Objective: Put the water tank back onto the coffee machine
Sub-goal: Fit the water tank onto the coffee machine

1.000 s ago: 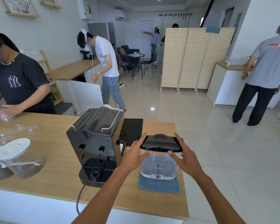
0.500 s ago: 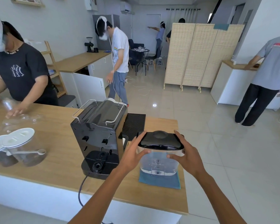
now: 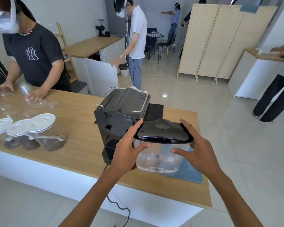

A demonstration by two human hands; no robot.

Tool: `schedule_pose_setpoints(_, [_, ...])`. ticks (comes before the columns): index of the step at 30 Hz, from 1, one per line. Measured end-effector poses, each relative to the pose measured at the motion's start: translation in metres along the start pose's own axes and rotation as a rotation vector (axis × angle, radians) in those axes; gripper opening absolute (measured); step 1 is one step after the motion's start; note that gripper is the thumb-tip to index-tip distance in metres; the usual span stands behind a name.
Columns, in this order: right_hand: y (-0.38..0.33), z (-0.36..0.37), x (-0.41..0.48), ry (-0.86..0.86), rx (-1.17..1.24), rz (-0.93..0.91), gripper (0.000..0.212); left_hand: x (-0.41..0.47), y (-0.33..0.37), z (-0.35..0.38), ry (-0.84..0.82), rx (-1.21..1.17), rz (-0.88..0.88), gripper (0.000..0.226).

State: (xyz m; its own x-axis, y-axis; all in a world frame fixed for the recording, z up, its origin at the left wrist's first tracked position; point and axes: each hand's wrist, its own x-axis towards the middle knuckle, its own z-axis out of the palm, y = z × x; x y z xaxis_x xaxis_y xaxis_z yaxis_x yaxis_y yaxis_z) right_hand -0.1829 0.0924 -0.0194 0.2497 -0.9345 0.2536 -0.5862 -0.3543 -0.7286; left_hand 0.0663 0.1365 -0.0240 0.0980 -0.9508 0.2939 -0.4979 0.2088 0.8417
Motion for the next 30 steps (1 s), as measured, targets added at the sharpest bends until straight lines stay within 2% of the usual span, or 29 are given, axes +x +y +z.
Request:
schedule_pose_setpoints(8, [-0.058,0.063,0.004,-0.007,0.030,0.004,0.100,-0.005,-0.027,-0.076,-0.008,0.009,-0.065,0.081])
schedule_pose_setpoints(15, [-0.093,0.117,0.022,0.039,0.077,0.000,0.098,0.011,-0.072,-0.123,-0.034,-0.043,-0.042,0.082])
schedule_pose_setpoints(23, [-0.108,0.142,0.038,0.124,-0.053,0.021,0.101,0.037,-0.091,-0.145,-0.076,-0.038,0.015,0.082])
schedule_pose_setpoints(30, [-0.114,0.145,0.050,0.167,-0.128,0.043,0.099,0.057,-0.098,-0.148,-0.094,-0.151,0.015,0.082])
